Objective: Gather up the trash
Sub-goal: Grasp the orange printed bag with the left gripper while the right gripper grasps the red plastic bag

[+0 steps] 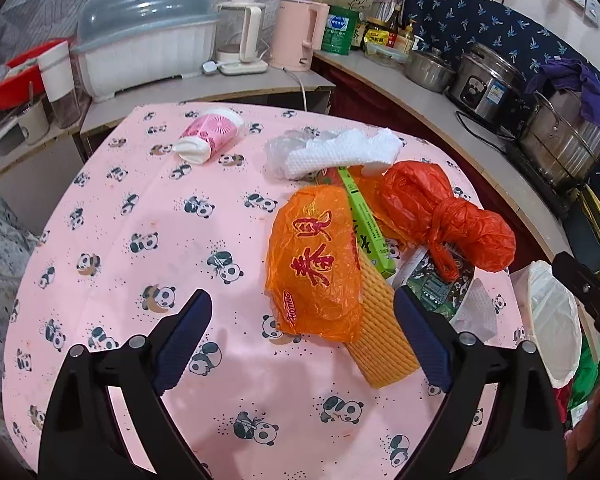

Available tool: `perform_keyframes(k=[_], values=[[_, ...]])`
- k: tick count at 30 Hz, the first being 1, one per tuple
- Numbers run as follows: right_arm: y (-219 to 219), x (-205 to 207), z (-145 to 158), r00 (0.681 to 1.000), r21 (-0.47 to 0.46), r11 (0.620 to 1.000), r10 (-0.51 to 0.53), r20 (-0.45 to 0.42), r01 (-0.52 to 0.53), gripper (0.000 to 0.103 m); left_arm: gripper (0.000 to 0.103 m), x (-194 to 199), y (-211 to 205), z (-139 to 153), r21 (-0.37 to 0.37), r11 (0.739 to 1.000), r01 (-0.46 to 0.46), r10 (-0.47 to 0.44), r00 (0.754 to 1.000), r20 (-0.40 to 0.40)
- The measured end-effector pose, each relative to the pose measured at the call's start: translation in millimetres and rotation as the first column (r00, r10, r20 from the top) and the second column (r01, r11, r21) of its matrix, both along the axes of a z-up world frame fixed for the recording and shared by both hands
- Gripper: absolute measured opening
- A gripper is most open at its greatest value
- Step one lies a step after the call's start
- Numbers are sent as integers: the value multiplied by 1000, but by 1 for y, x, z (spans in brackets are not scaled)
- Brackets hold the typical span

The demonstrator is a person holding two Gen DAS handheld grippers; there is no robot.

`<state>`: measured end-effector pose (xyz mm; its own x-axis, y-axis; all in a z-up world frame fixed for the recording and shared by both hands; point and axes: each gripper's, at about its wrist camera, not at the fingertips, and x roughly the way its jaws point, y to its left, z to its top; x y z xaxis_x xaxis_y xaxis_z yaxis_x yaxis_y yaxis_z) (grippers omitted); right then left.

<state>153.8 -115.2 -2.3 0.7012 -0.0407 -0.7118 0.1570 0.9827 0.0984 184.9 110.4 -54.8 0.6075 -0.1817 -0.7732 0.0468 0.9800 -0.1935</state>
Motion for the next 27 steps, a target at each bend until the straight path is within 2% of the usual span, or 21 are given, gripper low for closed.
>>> perform_keyframes(k=[5, 21, 23, 27], values=[[-2, 18, -14, 999, 17, 1000, -2, -33, 3, 63, 90, 10, -2, -12, -37, 999, 7, -8, 999, -39], [0, 65, -46, 996, 24, 1000, 9, -89, -6, 63, 90, 45, -15, -52, -33, 999, 14, -18, 990, -140], [0, 69, -50, 995, 29, 1000, 10, -95, -7, 63, 88, 48, -12, -55, -36, 999, 12, -17, 989, -147], [1, 74, -55, 995, 37, 999, 14, -102, -10, 63, 75, 53, -6, -59, -58, 998, 19, -28, 986, -165]])
